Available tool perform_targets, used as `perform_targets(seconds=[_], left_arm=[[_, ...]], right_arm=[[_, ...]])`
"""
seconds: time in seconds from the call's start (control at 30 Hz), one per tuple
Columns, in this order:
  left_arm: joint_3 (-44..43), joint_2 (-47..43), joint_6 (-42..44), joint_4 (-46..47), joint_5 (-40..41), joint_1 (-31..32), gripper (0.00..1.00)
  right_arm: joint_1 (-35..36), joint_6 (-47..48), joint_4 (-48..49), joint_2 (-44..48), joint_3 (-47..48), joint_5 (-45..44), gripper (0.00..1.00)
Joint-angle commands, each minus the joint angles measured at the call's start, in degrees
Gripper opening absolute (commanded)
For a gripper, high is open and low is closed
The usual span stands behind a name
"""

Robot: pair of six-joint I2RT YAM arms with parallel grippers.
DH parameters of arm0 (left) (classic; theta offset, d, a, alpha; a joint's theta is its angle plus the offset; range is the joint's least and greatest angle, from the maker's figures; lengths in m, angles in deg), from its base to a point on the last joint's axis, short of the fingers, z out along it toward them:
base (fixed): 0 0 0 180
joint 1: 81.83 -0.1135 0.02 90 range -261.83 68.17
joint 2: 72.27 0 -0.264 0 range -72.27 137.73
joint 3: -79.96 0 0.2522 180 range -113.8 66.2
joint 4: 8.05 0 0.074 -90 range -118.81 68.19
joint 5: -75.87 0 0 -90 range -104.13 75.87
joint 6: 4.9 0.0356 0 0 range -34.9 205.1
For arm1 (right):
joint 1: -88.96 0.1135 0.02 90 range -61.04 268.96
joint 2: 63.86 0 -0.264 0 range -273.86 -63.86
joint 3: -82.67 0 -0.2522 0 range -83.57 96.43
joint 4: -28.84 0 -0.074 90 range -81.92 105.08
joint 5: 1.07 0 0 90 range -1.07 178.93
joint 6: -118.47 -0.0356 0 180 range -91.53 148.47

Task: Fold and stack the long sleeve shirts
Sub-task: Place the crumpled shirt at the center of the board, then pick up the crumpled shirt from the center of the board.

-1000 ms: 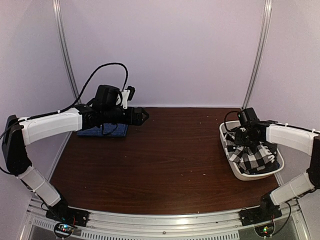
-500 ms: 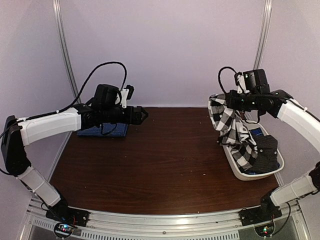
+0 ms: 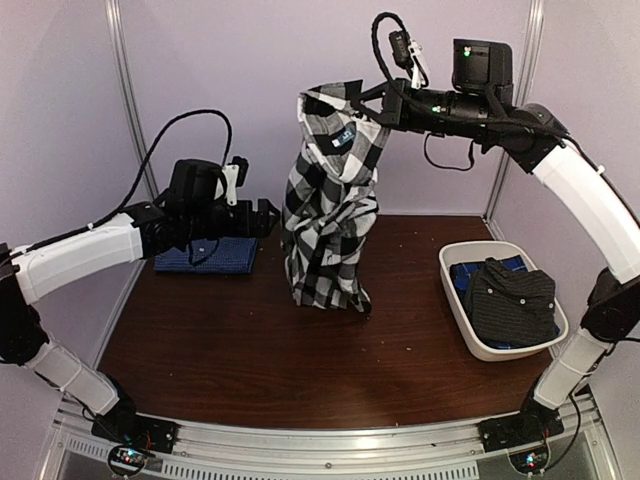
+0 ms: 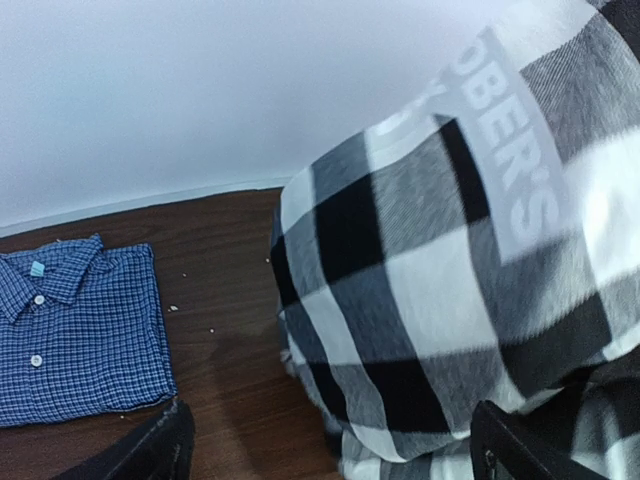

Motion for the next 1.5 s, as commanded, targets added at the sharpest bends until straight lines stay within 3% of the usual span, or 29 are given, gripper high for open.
perform_targets(seconds=[0.0, 0.2, 0.33, 0.43, 0.67, 0.8, 0.87, 1.07, 1.47], left_arm=[[-0.07, -5.01, -0.36, 0.44, 4.67, 0.17, 0.98], [1.06, -7.31, -0.37, 0.47, 6.37, 0.17, 0.98], [1.78, -7.06, -0.46, 0.42, 5.82, 0.15, 0.98], [2.16, -6.07, -0.55, 0.4, 4.41, 0.08, 0.98], [3.26, -3.06, -1.28, 0.28, 1.09, 0.08, 0.98], [5.87, -2.01, -2.68, 0.64, -1.5, 0.08, 0.98], [7.22, -1.2, -3.28, 1.05, -3.04, 0.08, 0.98], [9.73, 3.03, -5.91, 2.28, -12.6, 0.08, 0.98], [21.5, 3.64, -14.68, 3.91, -25.48, 0.17, 0.94]], right_arm=[[2.22, -3.03, 5.53, -2.68, 7.91, 10.14, 0.0], [0.26, -6.03, 9.2, -3.01, 6.05, 15.83, 0.0], [-6.52, -12.95, 16.16, -4.07, -5.78, 27.24, 0.0], [-9.7, -11.97, 16.23, -7.54, -12.19, 28.13, 0.02], [-11.05, -2.72, 3.68, -18.84, -14.17, 11.94, 0.51], [-10.19, 0.57, 0.32, -18.34, -15.79, -0.77, 0.79], [-9.27, 1.99, -0.62, -16.74, -17.53, -6.77, 0.86], [-7.68, 1.15, 2.08, -9.42, -32.01, -13.22, 0.89], [-5.9, -7.09, 10.94, 2.98, -59.11, -10.36, 0.8]])
